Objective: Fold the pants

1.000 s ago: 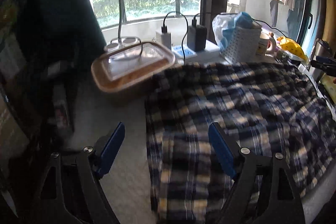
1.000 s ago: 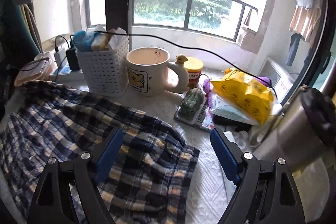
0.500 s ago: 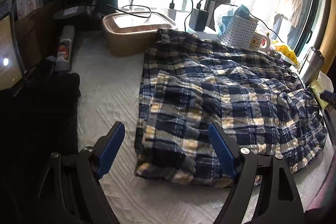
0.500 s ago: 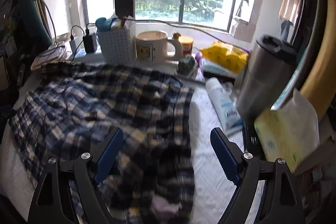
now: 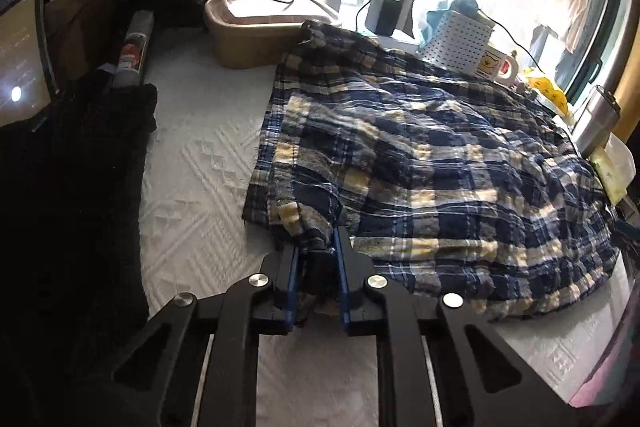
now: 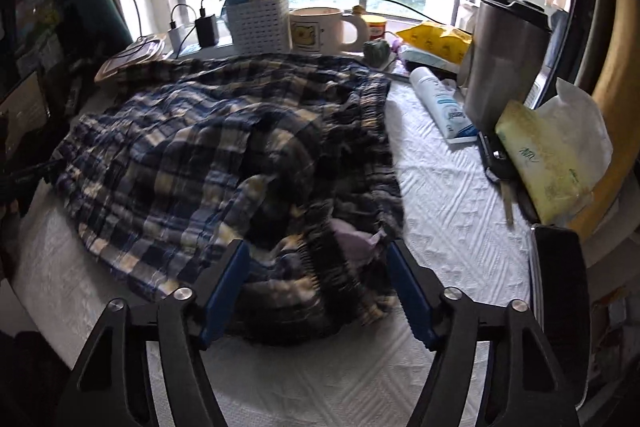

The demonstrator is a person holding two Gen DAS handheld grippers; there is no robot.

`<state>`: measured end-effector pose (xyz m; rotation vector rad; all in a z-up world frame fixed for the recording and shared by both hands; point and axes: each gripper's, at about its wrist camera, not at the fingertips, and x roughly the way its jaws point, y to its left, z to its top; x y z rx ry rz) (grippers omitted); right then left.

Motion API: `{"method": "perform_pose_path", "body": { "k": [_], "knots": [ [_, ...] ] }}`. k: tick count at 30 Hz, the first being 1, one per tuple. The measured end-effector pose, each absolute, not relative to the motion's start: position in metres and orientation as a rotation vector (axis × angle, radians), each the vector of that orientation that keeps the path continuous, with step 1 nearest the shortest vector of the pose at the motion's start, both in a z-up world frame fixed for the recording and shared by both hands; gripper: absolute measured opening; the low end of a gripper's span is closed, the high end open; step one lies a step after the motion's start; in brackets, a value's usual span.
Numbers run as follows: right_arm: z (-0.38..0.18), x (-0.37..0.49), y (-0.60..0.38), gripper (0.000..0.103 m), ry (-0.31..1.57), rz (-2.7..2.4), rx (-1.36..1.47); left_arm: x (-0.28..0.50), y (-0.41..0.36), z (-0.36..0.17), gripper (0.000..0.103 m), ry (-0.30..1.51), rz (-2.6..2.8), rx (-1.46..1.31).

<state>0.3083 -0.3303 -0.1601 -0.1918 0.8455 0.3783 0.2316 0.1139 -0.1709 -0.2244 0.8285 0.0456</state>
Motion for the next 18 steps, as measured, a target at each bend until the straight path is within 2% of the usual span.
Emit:
{"method": "perform_pose_path", "body": {
  "k": [2,7,8,9,10,11,18],
  "knots": [
    [-0.162,0.313,-0.332,0.056,0.839,0.361,-0.179,0.224,0.11,-0.162,0.012,0.808,0.031,-0.207],
    [-0.165,0.331,-0.334,0.055,0.835,0.421,-0.118,0.207,0.103,-0.139,0.012,0.726,0.017,-0.173],
    [-0.167,0.334,-0.331,0.052,0.839,0.429,-0.123,0.202,0.1,-0.133,0.012,0.715,0.011,-0.17],
    [-0.17,0.336,-0.326,0.028,0.844,0.445,-0.144,0.2,0.099,-0.13,0.011,0.71,0.008,-0.167],
    [-0.171,0.336,-0.322,0.013,0.843,0.452,-0.164,0.196,0.097,-0.125,0.011,0.703,0.003,-0.165],
    [-0.17,0.335,-0.319,0.009,0.837,0.456,-0.182,0.192,0.096,-0.12,0.011,0.696,-0.004,-0.165],
    [-0.127,0.312,-0.335,0.007,0.743,0.451,-0.21,0.169,0.085,-0.082,0.011,0.672,-0.043,-0.127]
  ]
}}
